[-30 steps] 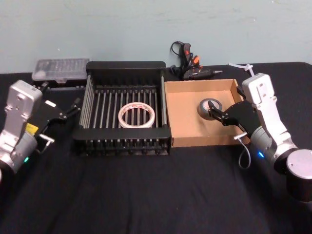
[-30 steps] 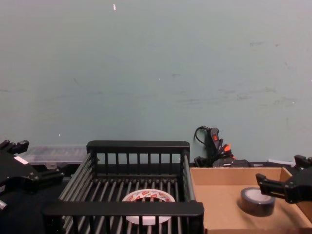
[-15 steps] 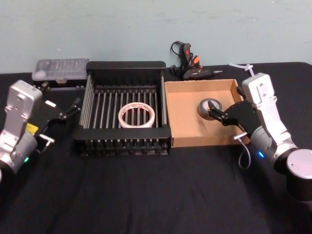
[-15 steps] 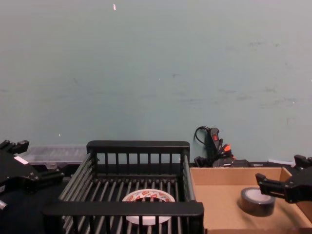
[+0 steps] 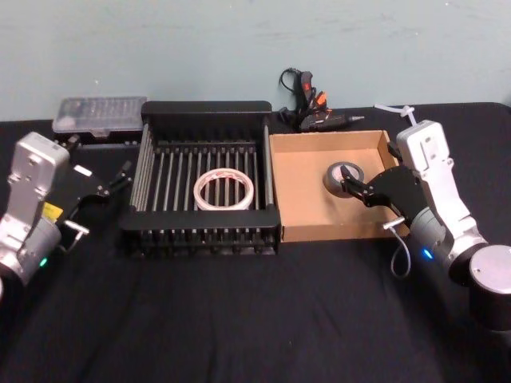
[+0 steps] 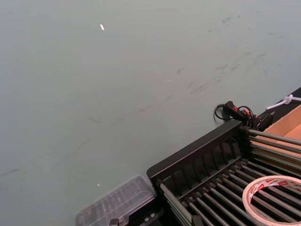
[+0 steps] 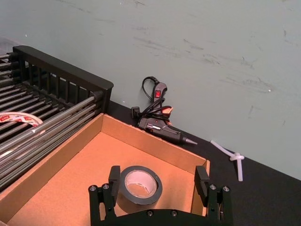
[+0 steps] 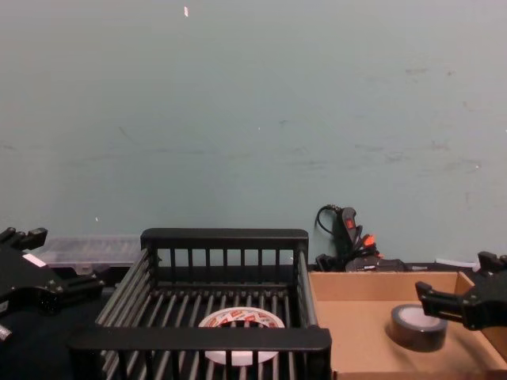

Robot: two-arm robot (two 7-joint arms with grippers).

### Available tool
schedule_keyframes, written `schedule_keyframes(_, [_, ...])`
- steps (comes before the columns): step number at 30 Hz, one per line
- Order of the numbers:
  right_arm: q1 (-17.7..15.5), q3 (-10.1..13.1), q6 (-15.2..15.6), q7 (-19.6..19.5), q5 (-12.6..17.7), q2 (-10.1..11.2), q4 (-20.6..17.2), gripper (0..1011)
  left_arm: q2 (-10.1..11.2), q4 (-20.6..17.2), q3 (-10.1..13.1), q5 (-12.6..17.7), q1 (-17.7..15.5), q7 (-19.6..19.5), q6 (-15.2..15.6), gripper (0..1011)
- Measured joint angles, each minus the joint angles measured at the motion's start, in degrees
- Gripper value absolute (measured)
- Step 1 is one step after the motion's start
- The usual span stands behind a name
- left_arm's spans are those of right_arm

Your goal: Pick up the white tape and place it into the black box , Pick up the silver tape and place it into the brown box.

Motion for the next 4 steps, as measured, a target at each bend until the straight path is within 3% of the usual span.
schedule_keyframes(4, [0.0, 0.0, 0.0, 0.0, 0.0, 0.0, 0.0, 1002, 0.0, 0.0, 0.0, 0.0, 0.0, 0.0, 0.0, 1001])
